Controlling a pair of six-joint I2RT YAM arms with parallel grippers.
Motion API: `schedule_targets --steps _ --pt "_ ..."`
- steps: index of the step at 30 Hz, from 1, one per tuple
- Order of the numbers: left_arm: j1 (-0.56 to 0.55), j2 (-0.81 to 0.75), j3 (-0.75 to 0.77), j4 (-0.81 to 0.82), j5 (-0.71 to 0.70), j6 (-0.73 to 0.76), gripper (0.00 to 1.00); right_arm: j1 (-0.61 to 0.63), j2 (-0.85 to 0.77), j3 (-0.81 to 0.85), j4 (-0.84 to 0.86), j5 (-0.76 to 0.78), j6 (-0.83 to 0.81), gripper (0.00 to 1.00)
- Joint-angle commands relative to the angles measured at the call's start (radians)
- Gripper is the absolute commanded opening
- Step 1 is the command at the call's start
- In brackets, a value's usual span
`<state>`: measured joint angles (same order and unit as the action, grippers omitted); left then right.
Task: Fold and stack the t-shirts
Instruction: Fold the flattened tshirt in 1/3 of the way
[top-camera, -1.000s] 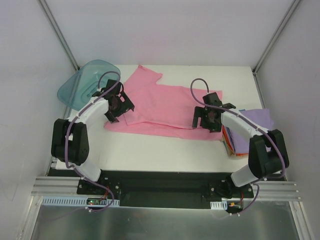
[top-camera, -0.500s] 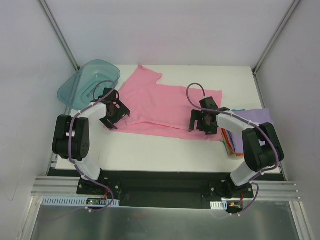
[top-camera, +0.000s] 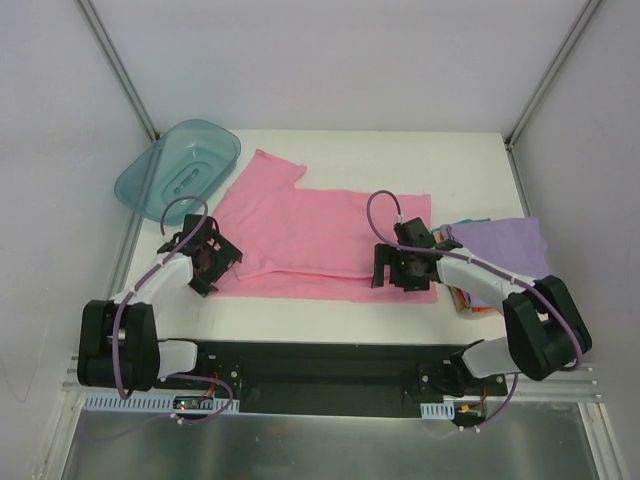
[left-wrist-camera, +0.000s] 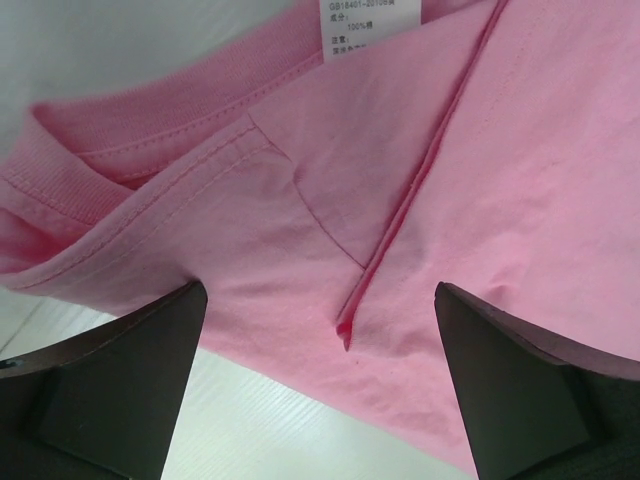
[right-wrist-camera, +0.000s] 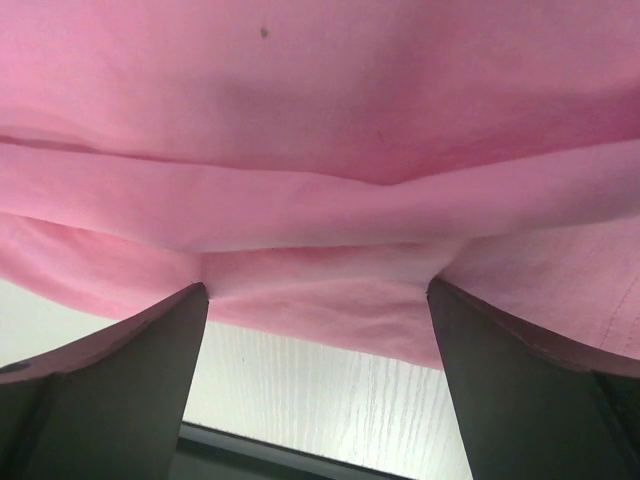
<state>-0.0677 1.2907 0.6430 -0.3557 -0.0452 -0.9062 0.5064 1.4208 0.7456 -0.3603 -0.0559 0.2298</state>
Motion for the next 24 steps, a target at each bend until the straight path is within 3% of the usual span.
schedule_targets --steps 1,6,9,13,18,22,24 --pt "0.023 -0.120 -0.065 -0.117 -0.091 -0.010 0.99 0.047 -0.072 -0.060 -0.060 -0.033 0.048 0.96" --pt "0.025 -0.240 -0.114 -0.180 -0.099 -0.008 0.99 0.104 -0.135 -0.086 -0.074 -0.030 0.068 0.96" --pt "0.026 -0.303 -0.102 -0.180 0.016 0.018 0.99 0.115 -0.175 -0.042 -0.135 0.034 0.039 0.96" --pt "0.026 -0.385 -0.072 -0.180 0.139 0.035 0.99 0.115 -0.246 0.046 -0.199 0.195 -0.004 0.96" --pt "0.025 -0.390 -0.063 -0.164 0.150 0.026 0.98 0.115 -0.325 0.115 -0.288 0.433 0.017 0.96" --pt "0.025 -0.283 -0.060 -0.111 0.189 0.036 0.77 0.115 -0.405 0.141 -0.347 0.612 0.029 0.96" --pt "0.025 -0.234 -0.049 -0.089 0.202 0.043 0.61 0.112 -0.442 0.143 -0.365 0.634 0.026 0.96"
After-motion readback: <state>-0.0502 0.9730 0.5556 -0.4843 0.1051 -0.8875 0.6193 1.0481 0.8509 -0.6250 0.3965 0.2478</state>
